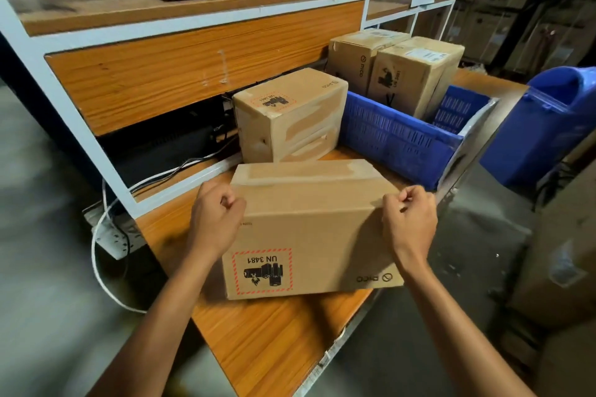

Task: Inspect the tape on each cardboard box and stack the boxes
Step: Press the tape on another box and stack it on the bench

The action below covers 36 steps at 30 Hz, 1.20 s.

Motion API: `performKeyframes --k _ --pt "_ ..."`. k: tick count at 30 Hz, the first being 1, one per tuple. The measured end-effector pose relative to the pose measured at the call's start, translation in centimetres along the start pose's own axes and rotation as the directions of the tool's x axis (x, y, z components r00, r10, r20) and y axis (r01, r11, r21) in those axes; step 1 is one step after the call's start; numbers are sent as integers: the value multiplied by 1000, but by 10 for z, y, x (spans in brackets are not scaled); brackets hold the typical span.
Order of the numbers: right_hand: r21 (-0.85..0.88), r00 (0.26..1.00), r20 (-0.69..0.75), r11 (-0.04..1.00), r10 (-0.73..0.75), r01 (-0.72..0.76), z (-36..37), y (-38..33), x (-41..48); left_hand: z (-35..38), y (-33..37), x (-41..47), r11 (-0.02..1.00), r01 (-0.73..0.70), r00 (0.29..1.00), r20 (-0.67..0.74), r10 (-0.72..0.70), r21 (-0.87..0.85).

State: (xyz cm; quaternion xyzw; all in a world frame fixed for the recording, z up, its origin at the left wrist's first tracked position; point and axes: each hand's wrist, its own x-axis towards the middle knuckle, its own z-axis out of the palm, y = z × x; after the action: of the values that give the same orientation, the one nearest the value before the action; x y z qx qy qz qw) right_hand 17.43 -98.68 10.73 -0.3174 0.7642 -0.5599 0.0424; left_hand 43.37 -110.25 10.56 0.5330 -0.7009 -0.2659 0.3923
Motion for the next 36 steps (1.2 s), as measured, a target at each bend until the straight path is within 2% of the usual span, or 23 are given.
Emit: performKeyframes --k 5,7,10,13,16,18,21,23,25,29,32,34,36 --pt "-118 989 105 989 107 -94 12 40 -20 22 -23 -29 995 98 995 -28 -98 -15" --pt "-111 986 121 989 113 -100 11 47 -24 27 -26 -36 993 117 990 -75 -119 -27" --pt "-151 983 152 985 102 -79 10 50 -19 27 -23 -39 993 108 992 -72 -104 53" --pt "-229 978 199 973 62 -15 7 48 -12 25 -21 -38 978 0 1000 -12 2 208" --pt "-348 957 261 913 -125 213 3 39 -11 18 -19 -31 930 -189 979 136 152 315" --pt "-250 865 411 877 -288 411 4 25 -14 8 -18 -23 929 -225 943 305 132 294" --pt "-65 607 710 825 -357 561 17 -4 -23 -7 -13 -8 944 -190 864 502 31 270" --pt "-67 500 808 796 -311 602 31 -24 -24 -14 -10 2 952 -188 837 546 26 242" --pt "-124 446 865 761 -232 637 45 -44 -19 -19 -4 13 929 -229 786 618 0 291" --pt "-204 253 967 664 23 719 68 -78 -4 -26 6 40 788 -381 655 743 -138 483" --pt "-253 185 967 557 177 791 82 -90 0 -19 14 51 733 -417 592 773 -229 537" --pt "-265 170 957 471 234 841 93 -92 -1 -13 19 55 698 -442 558 782 -278 564" --pt "-269 172 952 429 253 862 100 -94 -3 -7 24 58 632 -501 551 781 -295 592"
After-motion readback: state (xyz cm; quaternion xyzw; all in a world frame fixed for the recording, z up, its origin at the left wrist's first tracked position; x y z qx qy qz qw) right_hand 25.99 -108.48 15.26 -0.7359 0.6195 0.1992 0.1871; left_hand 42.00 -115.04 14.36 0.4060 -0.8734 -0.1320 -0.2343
